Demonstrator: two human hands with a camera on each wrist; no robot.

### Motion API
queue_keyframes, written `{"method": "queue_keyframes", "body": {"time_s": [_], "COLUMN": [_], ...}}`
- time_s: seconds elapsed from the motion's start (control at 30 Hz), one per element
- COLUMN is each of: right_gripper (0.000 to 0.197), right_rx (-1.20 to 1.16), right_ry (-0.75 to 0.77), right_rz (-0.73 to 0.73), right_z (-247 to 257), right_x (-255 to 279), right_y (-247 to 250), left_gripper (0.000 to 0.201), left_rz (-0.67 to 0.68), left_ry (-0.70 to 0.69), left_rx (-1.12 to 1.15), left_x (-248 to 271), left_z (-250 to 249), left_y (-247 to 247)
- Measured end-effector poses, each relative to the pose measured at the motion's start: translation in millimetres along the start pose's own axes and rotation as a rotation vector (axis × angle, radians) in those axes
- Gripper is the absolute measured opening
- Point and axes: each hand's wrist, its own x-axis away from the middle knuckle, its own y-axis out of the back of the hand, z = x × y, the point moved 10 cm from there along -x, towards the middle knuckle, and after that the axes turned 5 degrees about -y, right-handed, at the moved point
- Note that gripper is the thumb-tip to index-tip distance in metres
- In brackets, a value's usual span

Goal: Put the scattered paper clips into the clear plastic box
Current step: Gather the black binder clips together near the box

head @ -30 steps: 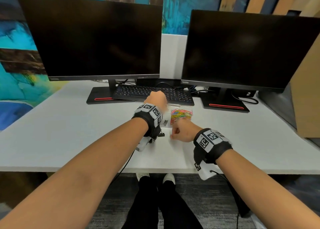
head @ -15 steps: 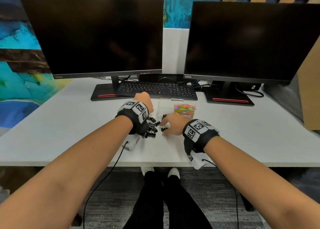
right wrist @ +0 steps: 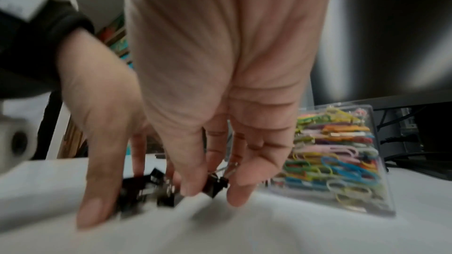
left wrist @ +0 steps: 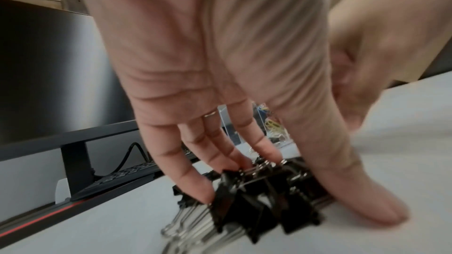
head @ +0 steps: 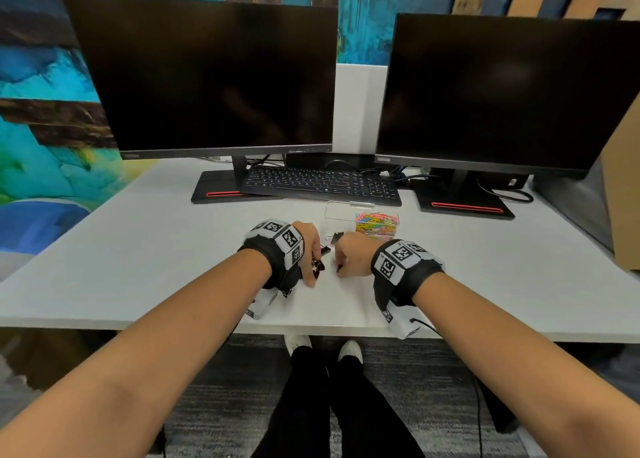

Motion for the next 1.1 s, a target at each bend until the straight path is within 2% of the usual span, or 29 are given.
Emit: {"method": "queue_keyframes", "body": {"time_s": [0.1, 0.3, 0.47, 0.6, 0.7, 0.77, 0.83, 0.97, 1.1], "right_gripper": [0.025, 0.021, 0.025, 0.033, 0.029, 0.025, 0.024, 0.023, 0.038], "right_rx": [-0.095, -0.201, -0.065, -0.136, -0.253, -0.275, -0.258, -0.102, -0.009], "right_ry": [0.008, -0.037, -0.148, -0.151, -0.129, -0.060, -0.013, 0.005, 0.033], "right_rz": [-0.080, -0.378, -0.292, -0.255, -0.379, -0.459, -0.405, -0.174, -0.075], "right_z": [-2, -19, -35, -37, -32, -21, -8, 14, 30], "right_x": [3, 1, -23, -27, -18, -9, -6, -9, -12], "right_y": [27, 99, 85, 76, 84, 88, 79, 46, 22], "left_gripper": [0.055, 0.052, 0.046, 0.042, 0.033, 0.031, 0.032, 0.033, 0.032], "left_rz": [-0.015, -0.016, -0.072, -0.093, -0.133, -0.164, -0.181, -0.205, -0.210], "left_ry": [-0.017, -0.056, -0.087, -0.094, -0.062, -0.052, -0.042, -0.002, 0.036], "left_rx": [-0.009, -0.013, -0.064, -0.061, -0.089, -0.079, -0.069, -0.052, -0.042], "left_x": [1, 0, 0, -1, -1, -2, -3, -1, 3], "left_z": [3, -1, -9, -9, -4, 1, 6, 18, 32], "left_y": [-2, 2, 7, 9, 13, 16, 19, 25, 32]}}
